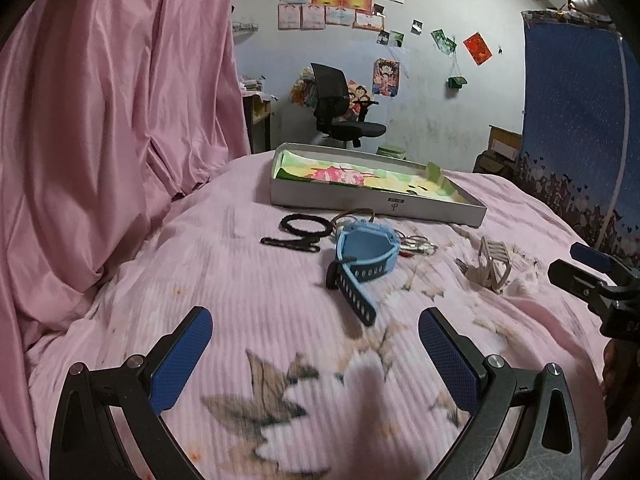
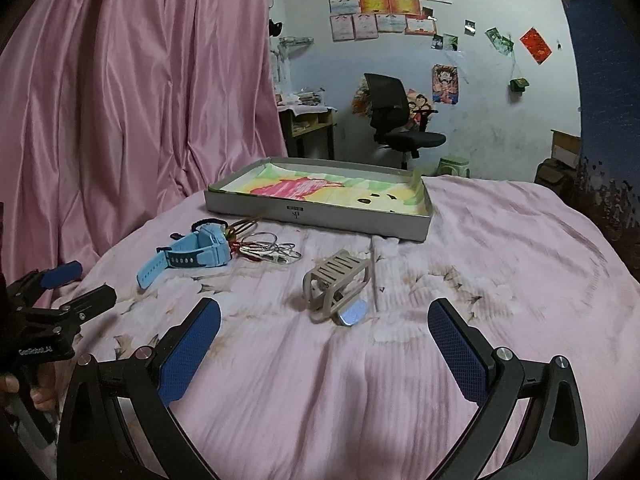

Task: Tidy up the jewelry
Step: 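Grasp the blue smartwatch with the left tool while the right tool grasps the grey claw clip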

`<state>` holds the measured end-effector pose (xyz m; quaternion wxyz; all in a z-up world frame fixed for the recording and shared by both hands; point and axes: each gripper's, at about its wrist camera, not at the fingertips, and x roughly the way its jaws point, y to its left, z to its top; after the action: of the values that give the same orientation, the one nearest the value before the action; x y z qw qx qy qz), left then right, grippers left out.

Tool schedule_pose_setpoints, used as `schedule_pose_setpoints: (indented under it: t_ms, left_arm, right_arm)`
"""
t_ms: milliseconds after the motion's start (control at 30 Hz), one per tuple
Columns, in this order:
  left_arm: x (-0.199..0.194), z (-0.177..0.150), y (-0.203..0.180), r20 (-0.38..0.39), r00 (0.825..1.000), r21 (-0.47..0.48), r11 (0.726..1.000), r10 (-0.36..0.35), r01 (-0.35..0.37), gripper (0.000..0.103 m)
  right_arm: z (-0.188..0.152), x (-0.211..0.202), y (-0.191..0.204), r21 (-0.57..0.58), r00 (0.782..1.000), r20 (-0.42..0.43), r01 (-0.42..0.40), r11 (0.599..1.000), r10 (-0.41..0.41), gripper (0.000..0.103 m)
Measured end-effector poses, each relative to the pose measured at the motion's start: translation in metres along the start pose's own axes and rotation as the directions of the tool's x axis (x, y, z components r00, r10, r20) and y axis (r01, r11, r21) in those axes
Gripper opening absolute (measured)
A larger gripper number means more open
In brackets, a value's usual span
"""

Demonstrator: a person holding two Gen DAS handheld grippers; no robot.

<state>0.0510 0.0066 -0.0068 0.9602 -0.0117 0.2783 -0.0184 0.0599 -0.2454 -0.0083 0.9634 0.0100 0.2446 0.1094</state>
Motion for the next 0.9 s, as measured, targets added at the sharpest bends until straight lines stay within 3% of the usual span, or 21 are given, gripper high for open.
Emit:
schedule_pose_setpoints:
  t_ms: [300, 567, 900]
  left_arm:
    - [0.041, 0.026, -0.006, -0.095, 0.992, 0.061, 0.994, -0.08, 0.086, 0.099]
    - [0.08, 0.043, -0.023, -0.195, 0.972, 0.114, 0.981, -0.13, 0.154, 0.091]
    - [0.119, 0.05, -0.037, -0.29, 0.949, 0.128, 0.977, -0.125, 0.168, 0.084]
  right_arm:
    - [0.019, 0.028, -0.006, -0.078, 0.997, -0.075, -0.039, 0.996, 0.033, 0.102]
    - [0.025, 0.063, -0.015, -0.033, 0.976, -0.186, -0.124, 0.992, 0.116, 0.101]
    - [0.023, 0.103, -0.016, 0.042, 0.946, -0.272, -0.169, 0.985, 0.175, 0.079]
